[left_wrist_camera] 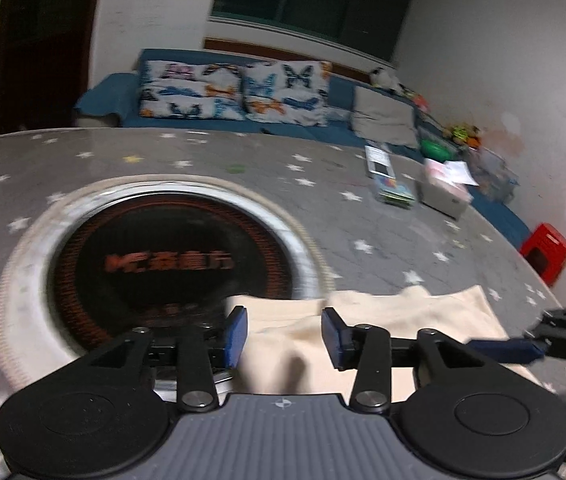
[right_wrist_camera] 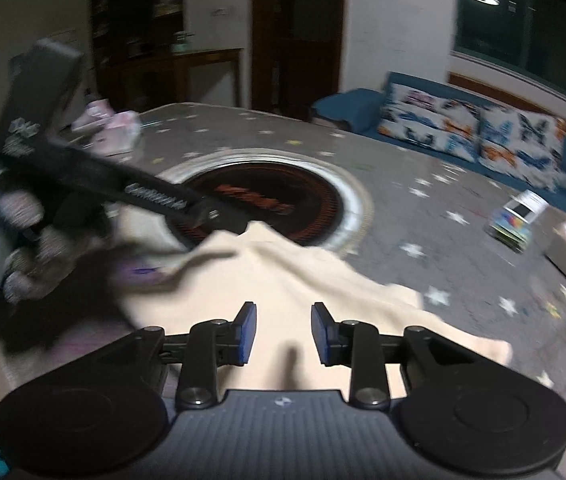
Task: Fold clothes
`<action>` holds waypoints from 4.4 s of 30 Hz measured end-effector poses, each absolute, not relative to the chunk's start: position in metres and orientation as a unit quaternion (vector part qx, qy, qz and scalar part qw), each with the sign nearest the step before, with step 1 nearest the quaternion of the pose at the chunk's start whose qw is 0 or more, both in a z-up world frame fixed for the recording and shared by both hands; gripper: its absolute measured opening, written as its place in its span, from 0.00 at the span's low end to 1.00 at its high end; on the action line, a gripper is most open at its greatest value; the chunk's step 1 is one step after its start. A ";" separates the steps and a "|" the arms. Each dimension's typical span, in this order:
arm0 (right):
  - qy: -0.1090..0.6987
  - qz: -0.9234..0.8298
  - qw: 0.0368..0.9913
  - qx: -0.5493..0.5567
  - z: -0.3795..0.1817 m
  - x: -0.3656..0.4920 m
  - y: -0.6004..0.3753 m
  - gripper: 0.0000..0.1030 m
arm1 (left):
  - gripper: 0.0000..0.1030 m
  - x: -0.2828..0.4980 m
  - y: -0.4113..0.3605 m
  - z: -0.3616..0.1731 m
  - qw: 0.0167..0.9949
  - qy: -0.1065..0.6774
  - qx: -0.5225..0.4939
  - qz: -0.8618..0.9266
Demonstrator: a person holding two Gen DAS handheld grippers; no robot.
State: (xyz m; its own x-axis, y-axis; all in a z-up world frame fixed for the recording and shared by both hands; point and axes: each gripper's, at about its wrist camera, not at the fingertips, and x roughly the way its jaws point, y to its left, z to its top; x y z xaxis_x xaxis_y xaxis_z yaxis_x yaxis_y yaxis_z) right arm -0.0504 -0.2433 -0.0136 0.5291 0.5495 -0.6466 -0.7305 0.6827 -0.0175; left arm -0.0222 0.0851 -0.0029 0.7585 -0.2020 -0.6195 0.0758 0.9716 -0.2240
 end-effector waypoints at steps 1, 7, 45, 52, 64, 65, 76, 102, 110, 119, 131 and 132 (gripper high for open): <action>0.310 0.382 0.857 -0.152 -0.013 -0.056 -0.237 0.32 | 0.49 -0.025 0.091 -0.003 0.933 0.340 -0.095 -0.068; 0.293 0.444 0.820 -0.212 -0.017 -0.085 -0.194 0.40 | 0.55 -0.042 0.116 -0.007 0.926 0.354 -0.121 -0.043; 0.288 0.454 0.835 -0.117 -0.009 -0.077 -0.207 0.12 | 0.53 -0.035 0.110 -0.037 0.815 0.399 -0.413 -0.074; 0.299 0.450 0.835 -0.108 -0.013 -0.078 -0.211 0.13 | 0.22 -0.037 0.110 -0.042 0.816 0.397 -0.414 -0.069; 0.327 0.295 0.896 -0.057 -0.023 -0.044 -0.300 0.22 | 0.21 -0.036 0.106 -0.041 0.834 0.396 -0.380 -0.058; 0.332 0.276 0.900 -0.053 -0.026 -0.038 -0.309 0.22 | 0.21 -0.036 0.105 -0.041 0.835 0.396 -0.378 -0.058; 0.365 0.170 0.914 0.053 -0.063 0.006 -0.377 0.31 | 0.21 -0.033 0.100 -0.041 0.846 0.400 -0.349 -0.051; 0.277 0.101 0.955 0.045 -0.017 -0.011 -0.433 0.10 | 0.19 0.016 0.003 0.002 0.880 0.379 -0.248 -0.142; 0.271 0.018 0.962 0.039 -0.013 -0.005 -0.495 0.10 | 0.18 0.048 -0.077 -0.005 0.871 0.392 -0.220 -0.199; 0.329 -0.049 0.943 0.035 -0.055 0.009 -0.537 0.11 | 0.33 0.053 -0.113 -0.030 0.870 0.431 -0.143 -0.191; 0.314 0.000 0.948 0.062 -0.043 0.015 -0.519 0.12 | 0.38 0.060 -0.125 -0.006 0.900 0.382 -0.074 -0.197; 0.316 0.003 0.947 0.062 -0.045 0.019 -0.516 0.12 | 0.38 0.061 -0.130 -0.007 0.899 0.382 -0.069 -0.204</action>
State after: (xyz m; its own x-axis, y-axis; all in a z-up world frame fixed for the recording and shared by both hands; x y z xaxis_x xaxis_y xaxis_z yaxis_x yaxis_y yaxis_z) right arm 0.0188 -0.5165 -0.0448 0.8006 0.0457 -0.5975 0.0328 0.9923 0.1198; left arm 0.0612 -0.1297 -0.0073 0.6256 -0.4188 -0.6582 0.3132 0.9075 -0.2798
